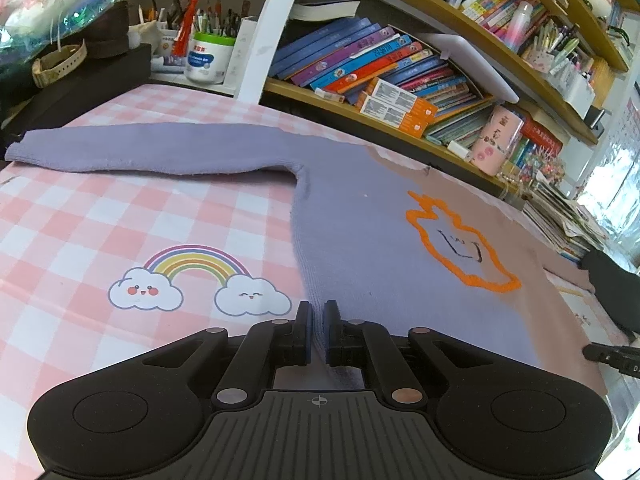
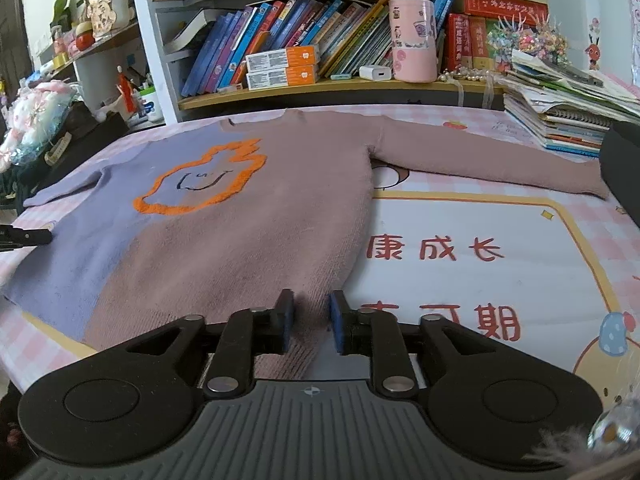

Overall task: Fold clothes
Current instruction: 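Grasp the lavender sleeve cuff with the left gripper, then lift the lavender sleeve and fold it across the sweater body with the left gripper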

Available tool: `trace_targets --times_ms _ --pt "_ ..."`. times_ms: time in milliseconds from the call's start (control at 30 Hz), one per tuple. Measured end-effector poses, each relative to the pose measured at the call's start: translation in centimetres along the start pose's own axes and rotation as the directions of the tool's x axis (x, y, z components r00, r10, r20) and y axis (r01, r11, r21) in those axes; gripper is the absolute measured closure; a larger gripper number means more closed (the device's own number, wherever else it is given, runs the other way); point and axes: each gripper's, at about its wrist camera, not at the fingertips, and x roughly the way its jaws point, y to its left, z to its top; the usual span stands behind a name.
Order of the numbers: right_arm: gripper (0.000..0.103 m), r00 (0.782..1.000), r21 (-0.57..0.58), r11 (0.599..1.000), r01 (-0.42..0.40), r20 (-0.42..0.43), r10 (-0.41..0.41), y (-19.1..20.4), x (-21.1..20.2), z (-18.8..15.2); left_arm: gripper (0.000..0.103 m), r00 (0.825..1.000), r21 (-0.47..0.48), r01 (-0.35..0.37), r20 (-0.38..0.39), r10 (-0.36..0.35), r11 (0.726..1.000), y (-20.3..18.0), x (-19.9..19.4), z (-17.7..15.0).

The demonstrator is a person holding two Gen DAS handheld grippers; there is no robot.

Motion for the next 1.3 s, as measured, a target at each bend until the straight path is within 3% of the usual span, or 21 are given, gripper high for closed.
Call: trace_targets --times_ms 133,200,267,333,367,433,567,667,833,1033,1300 --pt "0.077 0.999 -0.009 1.0 0.021 0.038 -0.02 -0.1 -0.5 0.8 0.086 0.997 0.071 -0.035 0.068 0.03 0.997 -1.0 -1.4 0.7" --pt "0.069 0.998 -0.019 0.999 0.029 0.059 -0.027 0.0 -0.5 1.4 0.08 0.993 0.078 -0.058 0.107 0.049 0.995 -1.3 -1.9 1.4" --pt "0.066 0.997 -0.028 0.999 0.026 0.08 -0.024 0.1 -0.3 2.2 0.067 0.99 0.088 -0.075 0.129 0.063 0.993 -1.5 -2.1 1.9" --pt "0.066 0.996 -0.032 0.999 0.011 0.089 -0.008 0.4 0.1 2.8 0.064 0.987 0.101 -0.096 0.141 0.082 0.99 -1.7 -2.1 2.4" --pt "0.064 0.996 -0.035 0.999 0.001 0.093 0.002 0.6 0.4 3.0 0.058 0.985 0.106 -0.11 0.146 0.094 0.988 -1.8 -2.0 2.7" --pt "0.058 0.996 -0.048 0.999 -0.022 0.088 0.027 1.2 1.0 3.3 0.045 0.979 0.109 -0.14 0.162 0.121 0.984 -1.7 -2.0 3.1" --pt "0.051 0.997 -0.105 0.994 -0.041 0.067 0.049 2.5 2.7 4.2 0.034 0.966 0.129 -0.201 0.192 0.174 0.971 -1.2 -2.1 4.3" --pt "0.047 0.998 -0.148 0.989 -0.01 0.059 0.019 3.0 3.8 4.7 0.026 0.951 0.119 -0.256 0.21 0.228 0.959 0.1 -2.1 5.6" --pt "0.046 1.0 -0.168 0.986 -0.009 0.027 0.014 2.9 5.1 4.0 0.025 0.913 0.052 -0.365 0.214 0.347 0.93 3.7 -1.8 7.0" --pt "0.045 1.0 -0.171 0.985 -0.013 0.01 0.015 2.7 5.5 3.2 0.025 0.842 -0.028 -0.518 0.163 0.515 0.855 8.5 -0.6 7.8" --pt "0.041 1.0 -0.167 0.986 -0.021 0.012 0.023 2.5 5.6 2.9 0.025 0.827 -0.216 -0.525 0.098 0.553 0.823 13.8 1.4 9.4"
